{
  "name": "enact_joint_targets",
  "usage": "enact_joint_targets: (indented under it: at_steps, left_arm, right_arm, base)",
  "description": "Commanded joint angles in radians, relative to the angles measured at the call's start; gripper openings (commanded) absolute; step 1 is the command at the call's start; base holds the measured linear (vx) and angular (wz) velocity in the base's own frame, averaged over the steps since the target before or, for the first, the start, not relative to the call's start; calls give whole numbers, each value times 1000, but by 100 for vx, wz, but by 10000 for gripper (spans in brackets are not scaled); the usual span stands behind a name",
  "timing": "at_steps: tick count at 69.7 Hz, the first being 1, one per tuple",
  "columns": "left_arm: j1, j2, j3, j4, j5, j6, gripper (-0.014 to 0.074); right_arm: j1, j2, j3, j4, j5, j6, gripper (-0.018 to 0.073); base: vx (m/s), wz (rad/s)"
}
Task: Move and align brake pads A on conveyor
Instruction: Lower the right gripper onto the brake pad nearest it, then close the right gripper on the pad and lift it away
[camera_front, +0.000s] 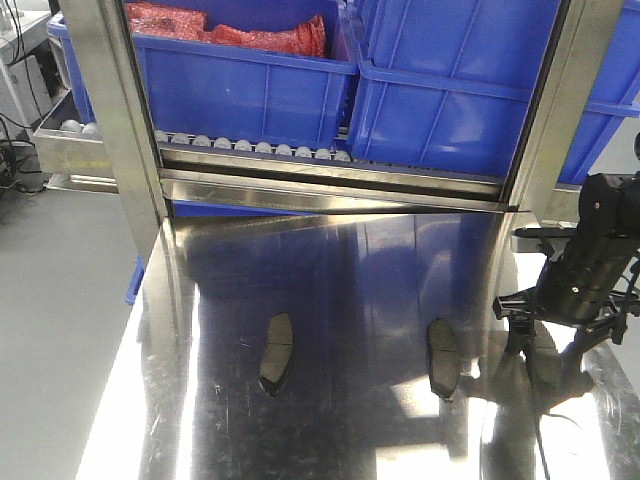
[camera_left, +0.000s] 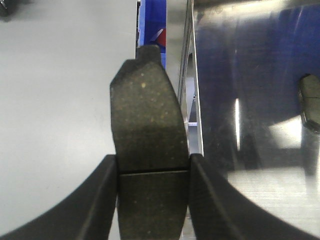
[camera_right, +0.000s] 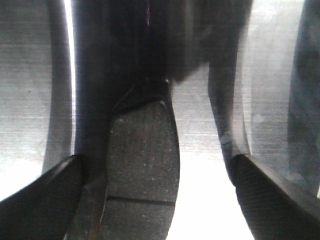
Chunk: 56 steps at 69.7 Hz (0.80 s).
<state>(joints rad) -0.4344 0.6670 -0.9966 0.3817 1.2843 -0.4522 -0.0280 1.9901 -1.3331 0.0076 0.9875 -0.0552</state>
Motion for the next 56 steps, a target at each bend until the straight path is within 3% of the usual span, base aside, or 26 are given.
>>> enact_joint_targets:
  at_steps: [1,12,23,56]
  left_arm:
    - [-1,2,-25,34,-54,-8,-6]
    - [-1,2,-25,34,-54,-8,-6]
    - [-1,2,-25,34,-54,-8,-6]
    - [-1,2,-25,34,-54,-8,-6]
  right_arm:
    - [2,-47,-25,-8,-17,-7,566]
    - [2,-41,-25,-8,-19,-7,379]
    - [2,-38,-25,-8,-5,-25,-15]
    - [10,-172,-25,19,38,-26,-10]
  base:
    - [0,0]
    - [0,0]
    - [0,0]
    - [0,0]
